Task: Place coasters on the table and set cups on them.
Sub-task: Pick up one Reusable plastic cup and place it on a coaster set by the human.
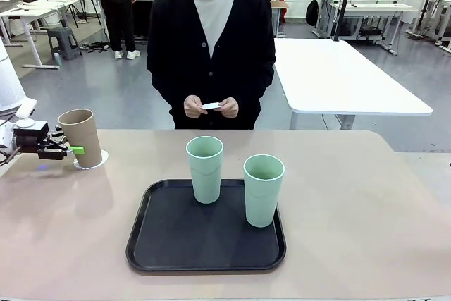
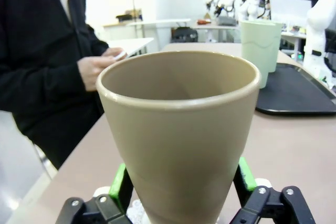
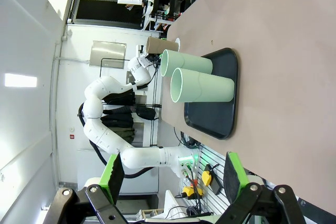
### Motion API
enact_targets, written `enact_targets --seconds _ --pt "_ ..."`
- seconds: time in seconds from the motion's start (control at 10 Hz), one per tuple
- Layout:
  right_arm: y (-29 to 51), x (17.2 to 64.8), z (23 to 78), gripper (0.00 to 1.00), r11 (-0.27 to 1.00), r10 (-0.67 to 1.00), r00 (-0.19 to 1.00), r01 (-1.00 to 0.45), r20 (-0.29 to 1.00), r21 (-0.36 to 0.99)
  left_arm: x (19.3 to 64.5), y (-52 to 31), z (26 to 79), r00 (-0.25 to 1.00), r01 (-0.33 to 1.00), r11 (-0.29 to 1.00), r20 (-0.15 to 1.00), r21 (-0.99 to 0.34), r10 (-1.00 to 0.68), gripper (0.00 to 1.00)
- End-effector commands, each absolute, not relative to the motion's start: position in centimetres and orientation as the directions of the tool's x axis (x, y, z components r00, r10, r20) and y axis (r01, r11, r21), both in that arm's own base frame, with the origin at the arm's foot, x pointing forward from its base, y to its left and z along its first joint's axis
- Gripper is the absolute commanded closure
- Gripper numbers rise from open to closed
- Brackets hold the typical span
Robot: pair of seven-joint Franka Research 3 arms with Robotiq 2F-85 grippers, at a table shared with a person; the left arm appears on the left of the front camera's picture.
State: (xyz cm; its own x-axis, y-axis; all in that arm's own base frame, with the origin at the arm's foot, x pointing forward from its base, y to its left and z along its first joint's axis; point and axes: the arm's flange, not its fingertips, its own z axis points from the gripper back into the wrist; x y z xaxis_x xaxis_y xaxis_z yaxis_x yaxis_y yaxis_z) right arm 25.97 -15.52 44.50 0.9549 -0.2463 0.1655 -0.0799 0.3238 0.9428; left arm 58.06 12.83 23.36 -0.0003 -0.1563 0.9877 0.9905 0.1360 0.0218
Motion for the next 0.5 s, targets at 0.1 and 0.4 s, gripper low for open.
enact_targets --seconds 0.1,0.4 --pt "-15.58 26.23 44.7 0.0 0.303 -0.251 0.95 -0.106 0.186 0.947 58.43 13.33 23.26 -0.033 0.993 0.109 0.984 0.052 -0.174 0.0" --pt "-15.58 26.23 44.7 0.0 0.303 -0.251 0.95 -0.106 0.186 0.947 58.47 13.79 23.48 -0.015 0.994 0.107 0.977 0.038 -0.211 0.0"
